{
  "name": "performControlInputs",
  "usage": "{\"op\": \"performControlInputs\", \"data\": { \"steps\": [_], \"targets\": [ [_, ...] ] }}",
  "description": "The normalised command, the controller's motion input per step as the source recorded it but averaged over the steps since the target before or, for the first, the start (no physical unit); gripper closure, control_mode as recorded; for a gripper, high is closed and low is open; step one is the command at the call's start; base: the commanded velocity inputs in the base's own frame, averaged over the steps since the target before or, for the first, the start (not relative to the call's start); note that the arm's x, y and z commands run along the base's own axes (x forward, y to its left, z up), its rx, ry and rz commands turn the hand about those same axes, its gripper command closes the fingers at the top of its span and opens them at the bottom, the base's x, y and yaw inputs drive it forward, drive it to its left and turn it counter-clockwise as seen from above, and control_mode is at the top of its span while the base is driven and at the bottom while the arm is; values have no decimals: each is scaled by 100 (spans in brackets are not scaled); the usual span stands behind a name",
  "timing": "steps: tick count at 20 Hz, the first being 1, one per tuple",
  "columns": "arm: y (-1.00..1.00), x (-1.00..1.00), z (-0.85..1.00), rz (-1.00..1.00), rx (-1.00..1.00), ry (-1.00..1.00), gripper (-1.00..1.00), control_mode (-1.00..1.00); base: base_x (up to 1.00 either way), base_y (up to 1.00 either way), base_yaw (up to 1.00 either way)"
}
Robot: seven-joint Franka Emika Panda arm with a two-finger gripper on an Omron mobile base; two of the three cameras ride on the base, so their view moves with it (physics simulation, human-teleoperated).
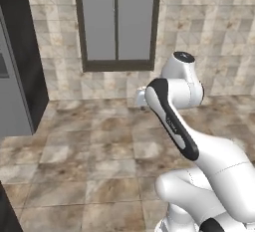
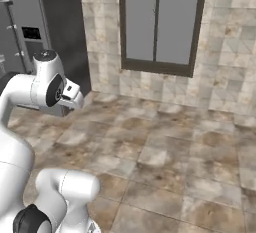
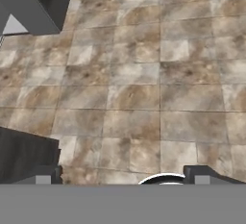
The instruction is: Take the cheese, fish, and bell pepper from the fridge and place them on the plate on the dining counter to create an appetizer plate.
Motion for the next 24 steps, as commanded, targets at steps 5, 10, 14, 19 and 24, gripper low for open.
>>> {"op": "performControlInputs", "data": {
  "steps": [5, 10, 14, 19, 24],
  "targets": [
    [0, 0, 0, 0, 0, 0, -100, 100, 100, 33, 19],
    [0, 0, 0, 0, 0, 0, -100, 100, 100, 44, 37],
    [0, 0, 0, 0, 0, 0, -100, 100, 100, 46, 47],
    [0, 0, 0, 0, 0, 0, -100, 100, 100, 47, 47],
    [0, 0, 0, 0, 0, 0, -100, 100, 100, 30, 40]
  ]
}}
